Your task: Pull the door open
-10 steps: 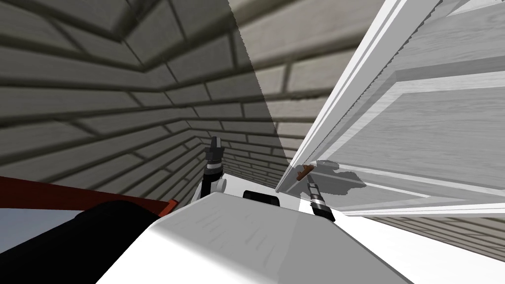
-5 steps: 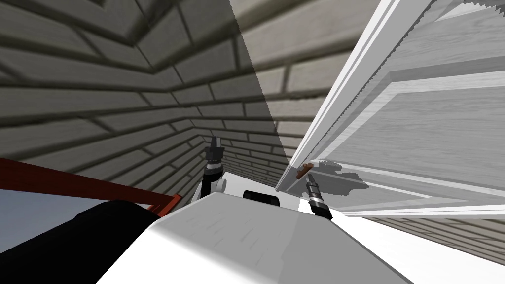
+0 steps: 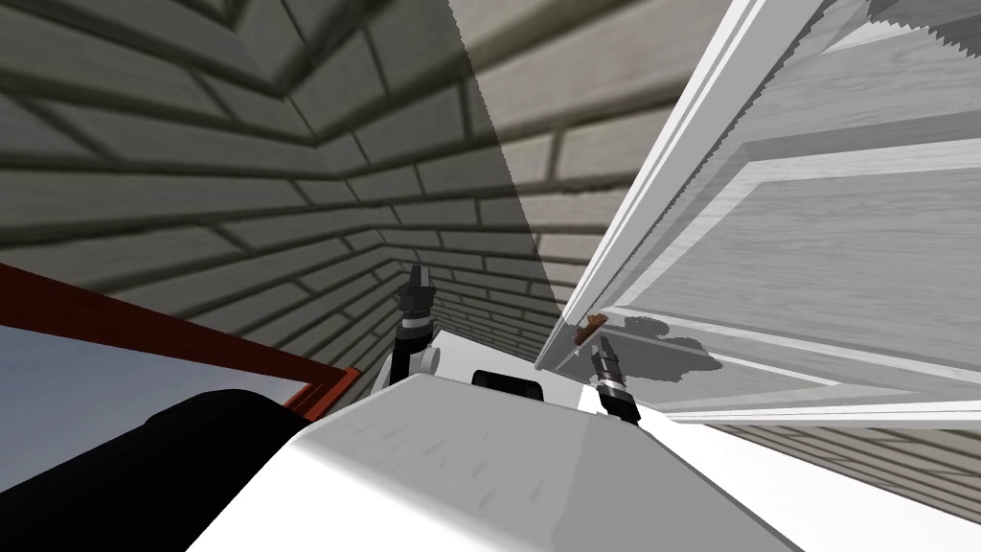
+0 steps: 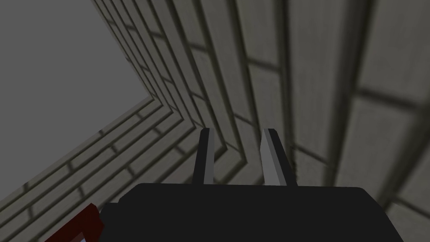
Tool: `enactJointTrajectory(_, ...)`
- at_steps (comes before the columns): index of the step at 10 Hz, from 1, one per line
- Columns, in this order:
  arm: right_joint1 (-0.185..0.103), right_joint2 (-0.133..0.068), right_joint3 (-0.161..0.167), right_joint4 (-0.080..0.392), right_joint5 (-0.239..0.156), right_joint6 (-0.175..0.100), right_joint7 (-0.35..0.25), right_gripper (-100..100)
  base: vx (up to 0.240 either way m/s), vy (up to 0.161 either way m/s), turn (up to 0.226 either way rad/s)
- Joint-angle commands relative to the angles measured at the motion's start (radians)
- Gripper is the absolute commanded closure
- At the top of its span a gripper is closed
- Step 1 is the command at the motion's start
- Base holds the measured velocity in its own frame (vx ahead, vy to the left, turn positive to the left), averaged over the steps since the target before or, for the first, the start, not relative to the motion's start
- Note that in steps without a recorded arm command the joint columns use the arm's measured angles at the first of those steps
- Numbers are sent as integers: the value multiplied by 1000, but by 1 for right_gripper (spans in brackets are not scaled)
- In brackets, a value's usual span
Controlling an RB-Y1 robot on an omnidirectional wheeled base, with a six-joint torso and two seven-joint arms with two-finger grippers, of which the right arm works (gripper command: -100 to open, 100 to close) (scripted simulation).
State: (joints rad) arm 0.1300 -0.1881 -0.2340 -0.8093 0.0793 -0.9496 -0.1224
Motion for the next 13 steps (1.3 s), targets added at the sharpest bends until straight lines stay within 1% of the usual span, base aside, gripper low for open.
enactJointTrajectory(1, -5, 1, 2, 4, -9, 2, -30, -100, -43, -17, 28)
enactJointTrajectory(2, -13, 5, 5, 7, -26, 8, -70, -100, -47, -16, 56)
enactJointTrajectory(3, -21, 9, 9, 11, -44, 15, -96, -100, -80, -23, 105)
enactJointTrajectory(4, -21, 9, 9, 11, -44, 15, -113, -100, -63, -23, 24)
enactJointTrajectory(5, -29, 13, 13, 14, -61, 21, -148, -100, -54, -21, 41)
enactJointTrajectory(6, -29, 13, 13, 14, -61, 21, -155, -100, -38, -13, 30)
enactJointTrajectory(7, -37, 17, 17, 18, -79, 27, -195, -100, -44, -16, 61)
enactJointTrajectory(8, -45, 21, 20, 22, -97, 34, -221, -100, -67, -17, 89)
enactJointTrajectory(9, -45, 21, 20, 22, -97, 34, -238, -100, -59, -14, 36)
enactJointTrajectory(10, -53, 26, 24, 25, -115, 40, -273, -100, -67, -20, 68)
enactJointTrajectory(11, -53, 26, 24, 25, -115, 40, -280, -100, -52, -17, 26)
enactJointTrajectory(12, -61, 30, 28, 29, -133, 47, -320, -100, -47, -16, 47)
enactJointTrajectory(13, -69, 34, 32, 32, -151, 53, -346, -100, -71, -32, 101)
